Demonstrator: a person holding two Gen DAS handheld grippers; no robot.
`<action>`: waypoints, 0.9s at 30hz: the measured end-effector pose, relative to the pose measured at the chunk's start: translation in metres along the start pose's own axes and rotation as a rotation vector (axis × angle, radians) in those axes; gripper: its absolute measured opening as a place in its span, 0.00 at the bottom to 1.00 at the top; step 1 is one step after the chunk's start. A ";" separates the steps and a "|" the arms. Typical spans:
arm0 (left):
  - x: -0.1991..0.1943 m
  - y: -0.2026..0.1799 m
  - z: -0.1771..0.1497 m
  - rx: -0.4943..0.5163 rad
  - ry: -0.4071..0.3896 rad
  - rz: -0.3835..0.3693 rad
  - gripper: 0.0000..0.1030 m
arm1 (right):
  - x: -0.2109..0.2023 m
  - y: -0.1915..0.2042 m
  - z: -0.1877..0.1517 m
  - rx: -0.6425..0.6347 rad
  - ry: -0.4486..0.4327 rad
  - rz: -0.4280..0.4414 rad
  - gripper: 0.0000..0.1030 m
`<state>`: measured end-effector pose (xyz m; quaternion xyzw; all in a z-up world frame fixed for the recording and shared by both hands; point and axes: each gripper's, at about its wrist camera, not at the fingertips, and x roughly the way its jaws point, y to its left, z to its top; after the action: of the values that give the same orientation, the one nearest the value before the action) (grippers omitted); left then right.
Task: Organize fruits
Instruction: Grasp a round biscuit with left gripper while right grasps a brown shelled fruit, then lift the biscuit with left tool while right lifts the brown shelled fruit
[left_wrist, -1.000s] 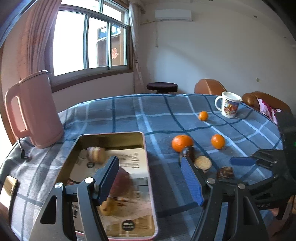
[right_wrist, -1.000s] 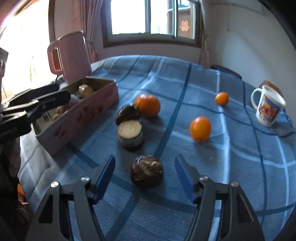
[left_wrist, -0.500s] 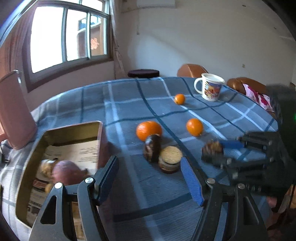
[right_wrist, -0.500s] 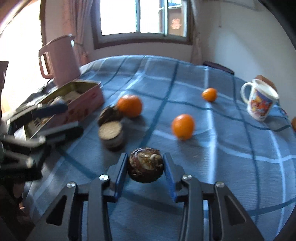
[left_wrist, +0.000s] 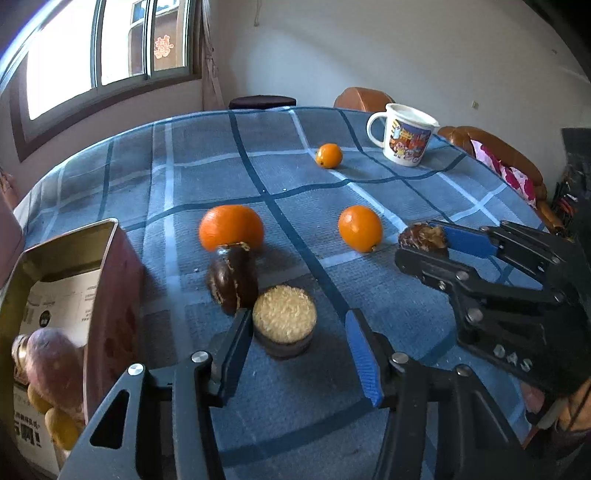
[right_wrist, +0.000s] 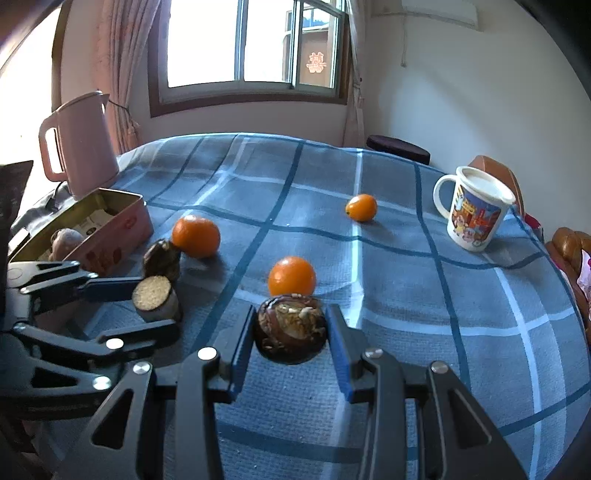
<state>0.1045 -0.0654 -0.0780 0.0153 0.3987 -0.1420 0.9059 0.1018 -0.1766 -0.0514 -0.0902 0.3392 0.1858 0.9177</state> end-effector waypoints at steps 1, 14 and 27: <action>0.003 0.001 0.002 -0.003 0.006 0.006 0.47 | 0.001 0.000 0.000 0.000 0.003 0.003 0.40; -0.017 -0.003 -0.001 0.023 -0.096 0.034 0.35 | -0.003 -0.008 -0.001 0.038 -0.021 0.046 0.40; -0.030 -0.001 -0.002 0.012 -0.176 0.032 0.35 | -0.016 -0.007 -0.002 0.032 -0.092 0.070 0.40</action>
<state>0.0833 -0.0581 -0.0572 0.0147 0.3165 -0.1306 0.9395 0.0924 -0.1884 -0.0423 -0.0549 0.3024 0.2161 0.9267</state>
